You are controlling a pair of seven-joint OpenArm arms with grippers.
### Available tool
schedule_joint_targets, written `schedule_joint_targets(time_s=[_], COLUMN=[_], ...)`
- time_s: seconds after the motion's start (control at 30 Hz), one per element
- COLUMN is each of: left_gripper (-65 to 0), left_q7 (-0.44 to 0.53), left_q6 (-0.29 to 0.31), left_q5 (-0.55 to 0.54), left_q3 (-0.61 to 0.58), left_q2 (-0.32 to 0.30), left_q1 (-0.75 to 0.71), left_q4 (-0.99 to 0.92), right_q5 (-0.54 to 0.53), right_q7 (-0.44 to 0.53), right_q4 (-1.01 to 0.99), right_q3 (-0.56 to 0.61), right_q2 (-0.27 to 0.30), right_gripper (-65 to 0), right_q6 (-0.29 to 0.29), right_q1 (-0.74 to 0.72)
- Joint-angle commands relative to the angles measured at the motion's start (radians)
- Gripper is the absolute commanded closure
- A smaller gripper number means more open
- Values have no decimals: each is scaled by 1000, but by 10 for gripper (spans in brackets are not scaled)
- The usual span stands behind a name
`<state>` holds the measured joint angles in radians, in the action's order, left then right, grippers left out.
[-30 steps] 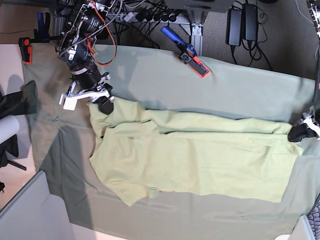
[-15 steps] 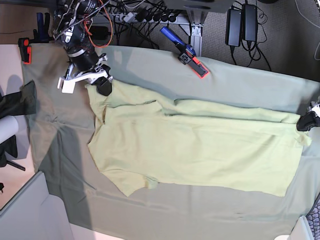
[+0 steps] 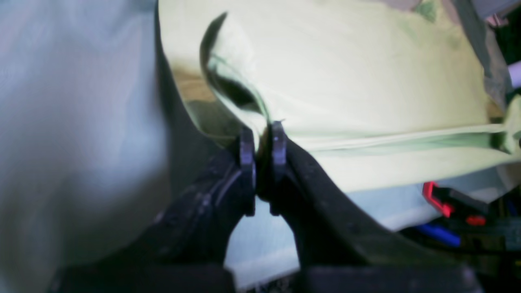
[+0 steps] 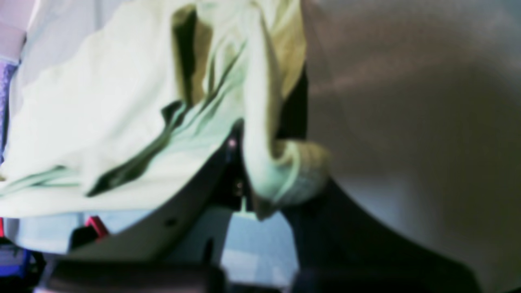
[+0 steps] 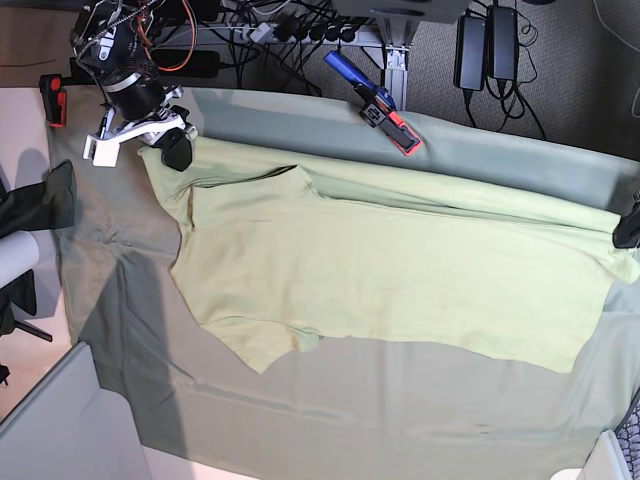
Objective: Fold the T-shirt properly
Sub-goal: 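Drag the folded shirt edge with both grippers to straighten it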
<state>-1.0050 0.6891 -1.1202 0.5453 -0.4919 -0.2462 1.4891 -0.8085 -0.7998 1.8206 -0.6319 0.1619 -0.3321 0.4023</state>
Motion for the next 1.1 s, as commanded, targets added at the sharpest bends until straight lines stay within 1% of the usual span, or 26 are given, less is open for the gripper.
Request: schedule_joint_targets(time_s=[0.0,0.27,0.47,0.5,0.53,0.6,0.63,0.67,0.7,0.83,1.07], left_gripper=[0,0,-4,-64,-128,-231,-265,-287,-302,-303,-303], left_q7=[20,21,37,40,47,77,84,84,84,83,85], left_q6=[9,9,9,9,9,9,9,9,9,9,9], left_q5=[-14,-18,-13,-13,-13,-13,-12,-3,8,17,-42], left_q3=[13,13,13,13,13,13,13,13,13,39,205], left_q2=[-27,-26,-26,-26,-26,-26,-26,-26,-26,-26,-27], left_q1=[-8,-58,-59,-59,-60,-70,-74,-76,-76,-75,-72], left_q4=[15,15,15,15,15,15,15,15,15,15,15], right_q5=[-6,-8,29,39,49,69,77,89,99,125,132], right_q7=[21,21,21,21,21,21,21,23,26,29,41], right_q4=[19,19,18,18,18,18,18,18,18,18,18], right_q3=[-10,-22,-21,-21,-21,-21,-21,-21,-21,-22,-34], right_q2=[20,24,26,26,26,26,26,26,26,27,29], right_gripper=[0,0,0,0,-65,-231,-293,-336,-357,-358,-358], right_q6=[-24,-24,-24,-24,-24,-24,-24,-24,-24,-24,-24], right_q1=[12,56,59,59,59,59,59,59,59,61,60])
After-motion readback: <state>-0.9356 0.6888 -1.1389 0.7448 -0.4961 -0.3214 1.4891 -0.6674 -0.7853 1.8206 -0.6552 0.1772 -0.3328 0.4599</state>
